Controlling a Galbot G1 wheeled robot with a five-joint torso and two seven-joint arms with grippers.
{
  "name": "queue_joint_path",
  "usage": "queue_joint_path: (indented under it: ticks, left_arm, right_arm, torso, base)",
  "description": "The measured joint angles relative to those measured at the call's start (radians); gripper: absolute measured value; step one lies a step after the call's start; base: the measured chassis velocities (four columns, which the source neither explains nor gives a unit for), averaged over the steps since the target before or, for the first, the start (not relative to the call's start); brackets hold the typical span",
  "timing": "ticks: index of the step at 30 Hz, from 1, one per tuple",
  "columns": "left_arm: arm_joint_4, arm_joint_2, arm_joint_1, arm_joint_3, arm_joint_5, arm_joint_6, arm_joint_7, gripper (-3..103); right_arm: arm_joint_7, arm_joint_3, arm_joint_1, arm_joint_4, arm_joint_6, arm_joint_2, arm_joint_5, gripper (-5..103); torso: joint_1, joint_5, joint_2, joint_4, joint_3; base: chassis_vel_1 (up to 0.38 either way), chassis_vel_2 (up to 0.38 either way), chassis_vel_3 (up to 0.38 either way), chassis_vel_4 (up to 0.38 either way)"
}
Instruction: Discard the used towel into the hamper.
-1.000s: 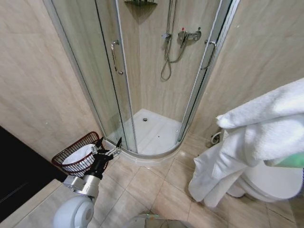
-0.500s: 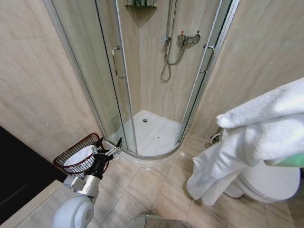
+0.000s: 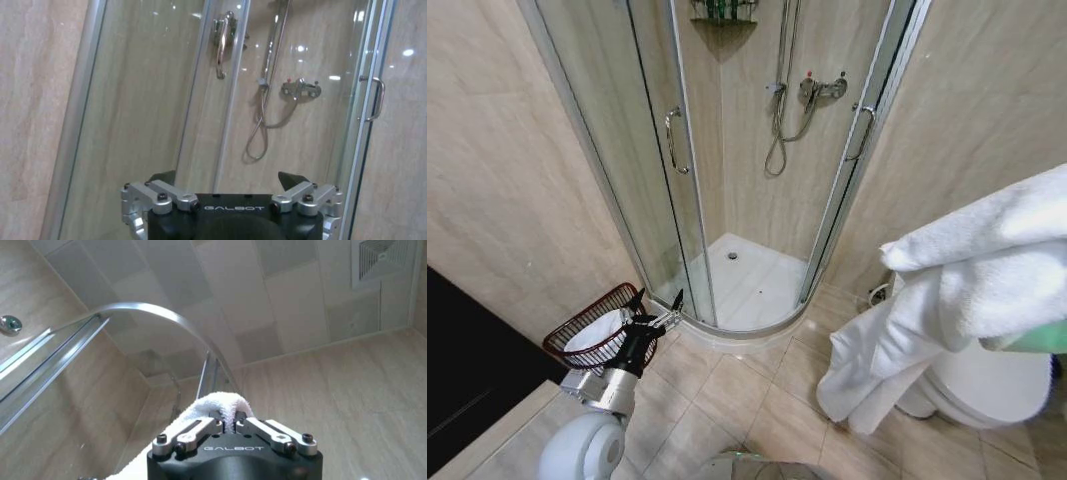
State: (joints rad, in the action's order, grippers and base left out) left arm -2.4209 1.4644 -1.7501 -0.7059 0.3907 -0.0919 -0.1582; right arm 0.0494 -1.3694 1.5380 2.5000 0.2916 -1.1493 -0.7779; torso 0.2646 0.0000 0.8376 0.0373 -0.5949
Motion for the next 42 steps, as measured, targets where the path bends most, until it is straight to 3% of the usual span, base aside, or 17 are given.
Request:
queue_joint_path:
  ticks: [42]
  left_arm:
    - [0.000,0.000,0.000,0.000,0.000,0.000,0.000,100]
  right_arm:
    - [-0.006,0.032,0.002,0.000,0.002,-0.015,0.000,5]
  torso:
    - [0.084,0.0000,0.190,0.0000,-0.107]
  base:
    - [0.000,0.000,0.000,0.000]
